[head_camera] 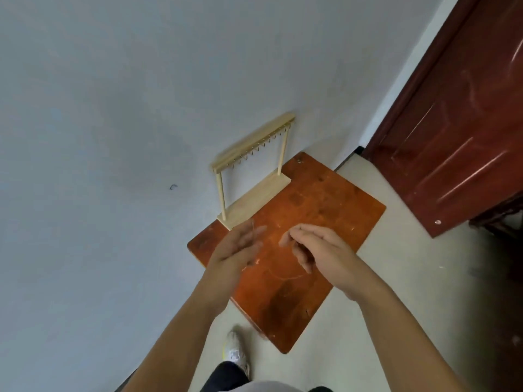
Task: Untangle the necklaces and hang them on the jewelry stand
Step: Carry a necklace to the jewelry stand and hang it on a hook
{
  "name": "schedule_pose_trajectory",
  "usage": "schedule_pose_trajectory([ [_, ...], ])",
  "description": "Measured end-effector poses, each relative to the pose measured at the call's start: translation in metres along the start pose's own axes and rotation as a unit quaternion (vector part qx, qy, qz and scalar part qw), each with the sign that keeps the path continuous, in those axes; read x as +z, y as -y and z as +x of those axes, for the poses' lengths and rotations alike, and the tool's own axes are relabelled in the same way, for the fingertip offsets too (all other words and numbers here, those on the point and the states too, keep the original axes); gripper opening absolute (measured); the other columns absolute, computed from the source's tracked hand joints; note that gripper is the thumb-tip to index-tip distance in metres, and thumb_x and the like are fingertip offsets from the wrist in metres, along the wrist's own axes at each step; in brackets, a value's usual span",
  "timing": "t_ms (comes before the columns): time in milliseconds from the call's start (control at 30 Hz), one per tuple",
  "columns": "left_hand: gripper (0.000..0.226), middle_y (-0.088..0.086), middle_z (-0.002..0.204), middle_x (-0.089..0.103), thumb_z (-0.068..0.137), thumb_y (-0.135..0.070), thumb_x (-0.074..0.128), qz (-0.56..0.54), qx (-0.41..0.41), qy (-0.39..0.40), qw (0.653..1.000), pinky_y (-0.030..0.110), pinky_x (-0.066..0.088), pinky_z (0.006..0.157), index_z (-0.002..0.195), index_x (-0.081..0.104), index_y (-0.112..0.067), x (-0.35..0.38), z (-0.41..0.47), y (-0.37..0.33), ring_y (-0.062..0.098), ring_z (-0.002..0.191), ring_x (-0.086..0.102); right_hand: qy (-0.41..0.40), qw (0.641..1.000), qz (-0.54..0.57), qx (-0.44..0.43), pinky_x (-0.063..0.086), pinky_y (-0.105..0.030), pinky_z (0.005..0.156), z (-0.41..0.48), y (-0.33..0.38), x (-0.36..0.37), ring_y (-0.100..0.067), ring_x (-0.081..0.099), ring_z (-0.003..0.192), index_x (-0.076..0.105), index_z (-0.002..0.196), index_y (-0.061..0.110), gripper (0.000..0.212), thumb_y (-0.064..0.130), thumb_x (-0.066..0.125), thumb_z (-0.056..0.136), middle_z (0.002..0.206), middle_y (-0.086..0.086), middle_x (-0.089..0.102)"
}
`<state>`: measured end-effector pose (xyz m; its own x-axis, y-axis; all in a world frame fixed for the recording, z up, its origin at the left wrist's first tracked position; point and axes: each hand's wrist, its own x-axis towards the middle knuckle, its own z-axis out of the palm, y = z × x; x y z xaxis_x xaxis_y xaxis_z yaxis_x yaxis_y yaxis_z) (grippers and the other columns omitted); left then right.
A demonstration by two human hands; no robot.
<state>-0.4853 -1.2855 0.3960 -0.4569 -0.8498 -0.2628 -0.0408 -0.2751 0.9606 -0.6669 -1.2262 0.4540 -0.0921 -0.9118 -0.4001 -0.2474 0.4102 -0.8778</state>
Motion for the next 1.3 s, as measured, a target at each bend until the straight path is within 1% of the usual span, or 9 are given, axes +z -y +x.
schedule_pose_trajectory([
  [100,0.044,-0.012,0.126,0.066,0.097,-0.017,0.056,-0.024,-0.03,0.077,0.996,0.041,0.044,0.101,0.14,0.049,-0.025,-0.013,0.049,-0.01,0.018,0.118,0.058,0.022,1.0,-0.004,0.019,0.038,-0.026,0.062,0.045,0.027,-0.011,-0.007,0.044,0.058,0.069,0.078,0.025,0.041,0.032,0.041,0.107,0.064,0.003,0.048],
  [200,0.035,-0.002,0.098,0.072,0.095,-0.033,0.058,-0.004,-0.025,0.097,0.995,0.044,0.049,0.096,0.129,0.06,-0.024,-0.028,0.087,-0.023,0.035,0.1,0.06,0.007,1.0,-0.01,0.028,0.036,-0.023,0.056,0.084,0.047,-0.023,-0.007,0.042,0.056,0.068,0.077,0.023,0.04,0.031,0.042,0.106,0.064,0.002,0.047],
  [333,0.025,-0.012,0.073,0.064,0.09,-0.035,0.06,0.007,-0.025,0.085,0.996,0.021,0.048,0.073,0.109,0.073,-0.024,-0.04,0.114,-0.028,0.005,0.072,0.06,-0.015,0.998,0.041,0.036,0.032,-0.026,0.055,0.119,0.052,-0.04,-0.014,0.038,0.058,0.068,0.078,0.02,0.037,0.031,0.044,0.105,0.066,-0.002,0.046],
  [500,0.019,-0.002,0.095,0.074,0.092,-0.036,0.061,0.018,-0.049,0.012,0.999,0.043,0.055,0.093,0.101,0.076,-0.028,-0.049,0.136,-0.016,0.021,0.097,0.069,0.008,0.999,0.04,0.027,0.031,-0.021,0.054,0.158,0.048,-0.046,-0.008,0.036,0.056,0.075,0.084,0.024,0.034,0.029,0.048,0.104,0.062,0.005,0.043],
  [567,0.019,-0.007,0.078,0.07,0.093,-0.034,0.061,-0.044,-0.085,-0.037,0.995,0.038,0.057,0.082,0.103,0.075,-0.024,-0.047,0.138,-0.01,0.015,0.081,0.069,0.008,1.0,0.005,0.005,0.038,-0.012,0.06,0.17,0.046,-0.04,0.001,0.05,0.059,0.078,0.091,0.027,0.029,0.03,0.051,0.103,0.062,0.017,0.055],
  [700,0.033,0.0,0.059,0.047,0.085,-0.031,0.066,-0.186,-0.114,-0.109,0.97,0.027,0.034,0.056,0.108,0.071,-0.008,-0.046,0.138,-0.005,0.013,0.055,0.04,0.023,0.996,-0.047,-0.068,0.046,-0.012,0.092,0.194,0.045,-0.028,0.009,0.063,0.104,0.078,0.104,0.028,0.022,0.029,0.056,0.101,0.105,0.021,0.074],
  [967,0.015,0.002,0.061,0.037,0.096,-0.02,0.06,-0.221,-0.116,-0.241,0.938,0.031,0.029,0.055,0.092,0.072,-0.011,-0.055,0.146,0.004,0.013,0.054,0.033,-0.023,0.968,-0.192,-0.16,0.056,-0.031,0.082,0.236,0.054,-0.003,-0.005,0.063,0.084,0.075,0.102,0.026,0.023,0.044,0.062,0.096,0.091,0.011,0.071],
  [1133,0.016,0.0,0.059,0.042,0.096,-0.021,0.061,-0.196,-0.128,-0.282,0.93,0.031,0.031,0.055,0.099,0.071,-0.009,-0.055,0.15,0.008,0.012,0.055,0.036,-0.115,0.925,-0.275,-0.237,0.048,-0.019,0.068,0.235,0.045,0.005,0.002,0.053,0.07,0.072,0.101,0.024,0.017,0.039,0.066,0.095,0.092,0.014,0.063],
  [1300,0.017,-0.002,0.054,0.044,0.097,-0.02,0.06,-0.164,-0.137,-0.299,0.93,0.031,0.032,0.055,0.103,0.068,-0.007,-0.056,0.153,0.011,0.014,0.054,0.038,-0.14,0.944,-0.208,-0.215,0.053,-0.016,0.074,0.231,0.028,0.012,-0.002,0.061,0.076,0.074,0.107,0.022,0.015,0.03,0.067,0.096,0.096,0.011,0.067],
])
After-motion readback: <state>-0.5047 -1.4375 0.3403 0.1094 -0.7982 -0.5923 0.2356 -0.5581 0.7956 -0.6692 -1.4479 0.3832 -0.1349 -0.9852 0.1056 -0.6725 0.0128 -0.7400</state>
